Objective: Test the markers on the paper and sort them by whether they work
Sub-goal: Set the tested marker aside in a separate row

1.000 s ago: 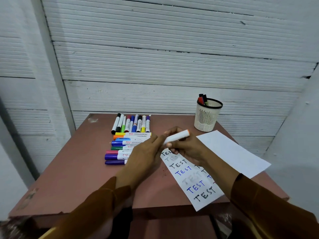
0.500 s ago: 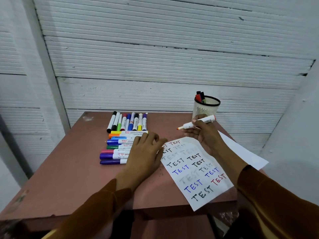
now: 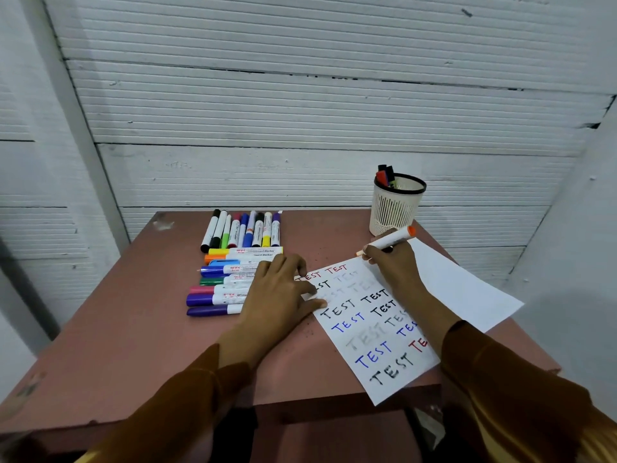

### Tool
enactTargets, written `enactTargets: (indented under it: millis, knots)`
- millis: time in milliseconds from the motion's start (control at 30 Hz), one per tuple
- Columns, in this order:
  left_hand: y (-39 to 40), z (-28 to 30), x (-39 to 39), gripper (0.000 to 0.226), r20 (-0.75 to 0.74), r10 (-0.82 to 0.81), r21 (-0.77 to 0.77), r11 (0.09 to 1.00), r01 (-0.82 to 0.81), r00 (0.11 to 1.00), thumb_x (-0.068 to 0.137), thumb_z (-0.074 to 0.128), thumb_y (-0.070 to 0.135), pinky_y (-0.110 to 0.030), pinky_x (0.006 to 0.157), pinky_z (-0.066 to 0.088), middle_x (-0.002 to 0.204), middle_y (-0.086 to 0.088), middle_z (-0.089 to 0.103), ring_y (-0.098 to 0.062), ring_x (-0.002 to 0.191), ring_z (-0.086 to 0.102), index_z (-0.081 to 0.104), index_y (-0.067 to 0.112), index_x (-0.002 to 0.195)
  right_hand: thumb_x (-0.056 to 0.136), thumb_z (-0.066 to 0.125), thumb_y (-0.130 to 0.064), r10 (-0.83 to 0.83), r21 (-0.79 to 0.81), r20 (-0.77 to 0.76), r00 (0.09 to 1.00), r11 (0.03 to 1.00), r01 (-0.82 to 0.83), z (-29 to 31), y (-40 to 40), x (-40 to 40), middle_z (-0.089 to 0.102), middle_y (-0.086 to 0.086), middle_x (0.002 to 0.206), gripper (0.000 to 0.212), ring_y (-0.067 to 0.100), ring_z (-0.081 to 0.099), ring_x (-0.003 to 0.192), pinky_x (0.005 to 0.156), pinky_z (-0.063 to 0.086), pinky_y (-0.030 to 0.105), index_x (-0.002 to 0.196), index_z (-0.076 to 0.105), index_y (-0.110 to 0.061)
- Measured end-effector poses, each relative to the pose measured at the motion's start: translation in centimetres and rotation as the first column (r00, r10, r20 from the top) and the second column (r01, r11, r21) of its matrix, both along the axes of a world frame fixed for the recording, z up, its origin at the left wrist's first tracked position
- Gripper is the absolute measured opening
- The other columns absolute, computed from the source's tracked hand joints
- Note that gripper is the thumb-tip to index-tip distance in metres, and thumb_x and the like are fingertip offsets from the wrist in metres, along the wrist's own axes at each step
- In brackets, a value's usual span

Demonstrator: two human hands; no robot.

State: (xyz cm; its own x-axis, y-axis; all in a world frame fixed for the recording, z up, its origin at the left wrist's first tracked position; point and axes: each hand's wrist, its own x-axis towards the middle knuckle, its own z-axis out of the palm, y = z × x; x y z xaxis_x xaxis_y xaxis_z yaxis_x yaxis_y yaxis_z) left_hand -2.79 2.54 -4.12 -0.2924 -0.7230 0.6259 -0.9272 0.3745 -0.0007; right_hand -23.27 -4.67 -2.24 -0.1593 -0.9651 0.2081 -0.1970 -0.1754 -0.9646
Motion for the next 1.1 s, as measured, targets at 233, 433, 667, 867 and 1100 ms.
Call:
enactTargets:
  millis: [233,433,667,867,1100]
  knots:
    - [0.12,0.11,-0.13,0.037,-0.009,0.023,0.028,0.999,-0.023,1.000,0.067,0.056,0.059,-0.027,0.069,0.032,0.086,0.006,0.055,-0.013,0.081,0.044,0.076,0.028,0.073,0.080,0.067,-0.009,0.003,0.033,-0.149,0.989,0.999,0.002,-0.10,-0.08,0.29,0.066,0.021,0.088,0.018,0.029,0.064,0.083,0.076,0.050,0.036,0.089,0.061,0.005]
    - [0.11,-0.03,-0.15,0.037,-0.015,0.019,0.042,0.999,-0.019,1.000,0.068,0.056,0.058,-0.028,0.070,0.031,0.085,0.005,0.055,-0.012,0.081,0.037,0.076,0.027,0.073,0.081,0.067,-0.012,0.001,0.037,-0.191,0.981,0.999,0.006,-0.03,0.12,0.34,0.065,0.019,0.085,0.018,0.026,0.063,0.080,0.072,0.049,0.033,0.087,0.060,0.003]
    - [0.40,0.29,-0.21,0.037,0.010,0.027,0.066,0.997,-0.028,1.000,0.067,0.057,0.057,-0.029,0.067,0.032,0.082,0.004,0.054,-0.017,0.075,0.053,0.075,0.026,0.073,0.082,0.066,-0.012,0.013,0.027,-0.273,0.962,1.000,-0.006,0.05,0.35,0.45,0.055,0.004,0.069,0.017,0.011,0.052,0.063,0.056,0.038,0.020,0.074,0.052,-0.006]
    - [0.48,0.34,-0.25,0.037,0.006,0.024,0.089,0.996,-0.025,1.000,0.067,0.057,0.057,-0.030,0.067,0.034,0.081,0.003,0.055,-0.019,0.074,0.054,0.075,0.026,0.073,0.081,0.062,-0.009,-0.082,-0.012,-0.291,0.953,0.997,0.082,0.15,0.23,0.38,0.048,0.002,0.062,0.016,0.009,0.047,0.059,0.054,0.035,0.023,0.077,0.049,-0.002]
    - [0.46,0.25,-0.24,0.038,0.011,0.013,0.082,0.996,-0.014,1.000,0.067,0.056,0.059,-0.029,0.066,0.034,0.080,0.004,0.054,-0.017,0.073,0.053,0.075,0.027,0.072,0.083,0.066,-0.013,0.013,0.045,-0.263,0.965,0.999,-0.001,0.13,0.35,0.60,0.060,0.010,0.076,0.015,0.017,0.058,0.071,0.064,0.045,0.026,0.082,0.055,-0.002]
